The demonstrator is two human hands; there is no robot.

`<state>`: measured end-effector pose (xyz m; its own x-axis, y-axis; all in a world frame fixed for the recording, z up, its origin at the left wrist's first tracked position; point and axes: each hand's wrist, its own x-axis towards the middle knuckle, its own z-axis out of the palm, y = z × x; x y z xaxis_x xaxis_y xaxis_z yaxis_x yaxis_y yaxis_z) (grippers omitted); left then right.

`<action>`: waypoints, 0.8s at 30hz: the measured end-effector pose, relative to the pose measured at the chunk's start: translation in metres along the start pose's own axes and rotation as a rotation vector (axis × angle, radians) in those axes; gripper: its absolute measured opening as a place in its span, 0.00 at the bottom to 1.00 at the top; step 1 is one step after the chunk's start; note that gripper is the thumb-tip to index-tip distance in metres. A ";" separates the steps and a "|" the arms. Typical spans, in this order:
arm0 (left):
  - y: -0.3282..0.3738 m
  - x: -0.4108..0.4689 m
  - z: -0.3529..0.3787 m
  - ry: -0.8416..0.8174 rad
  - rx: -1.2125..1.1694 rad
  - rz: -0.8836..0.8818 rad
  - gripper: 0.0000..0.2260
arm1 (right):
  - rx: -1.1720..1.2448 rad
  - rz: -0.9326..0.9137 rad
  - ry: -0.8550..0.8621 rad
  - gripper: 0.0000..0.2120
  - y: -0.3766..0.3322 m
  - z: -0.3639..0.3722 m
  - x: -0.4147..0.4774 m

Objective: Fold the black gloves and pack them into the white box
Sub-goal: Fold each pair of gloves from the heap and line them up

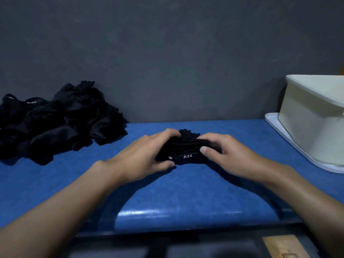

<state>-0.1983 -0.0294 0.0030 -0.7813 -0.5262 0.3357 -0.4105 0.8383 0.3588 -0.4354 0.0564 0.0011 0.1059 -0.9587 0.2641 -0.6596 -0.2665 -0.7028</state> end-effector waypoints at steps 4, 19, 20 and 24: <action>-0.001 -0.001 0.002 0.060 -0.113 -0.003 0.20 | 0.071 0.001 0.028 0.10 -0.003 0.000 -0.001; 0.015 -0.003 0.004 0.136 -0.266 -0.054 0.18 | 0.089 0.077 -0.060 0.14 -0.016 -0.013 -0.007; 0.017 -0.004 0.002 0.097 -0.301 -0.059 0.18 | 0.078 0.096 -0.130 0.15 -0.018 -0.016 -0.009; 0.018 -0.004 0.000 0.090 -0.339 -0.075 0.16 | 0.015 0.133 -0.271 0.19 -0.024 -0.020 -0.015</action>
<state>-0.2024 -0.0122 0.0076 -0.7046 -0.6072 0.3673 -0.2739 0.7102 0.6485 -0.4360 0.0798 0.0275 0.2151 -0.9765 -0.0155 -0.6700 -0.1360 -0.7298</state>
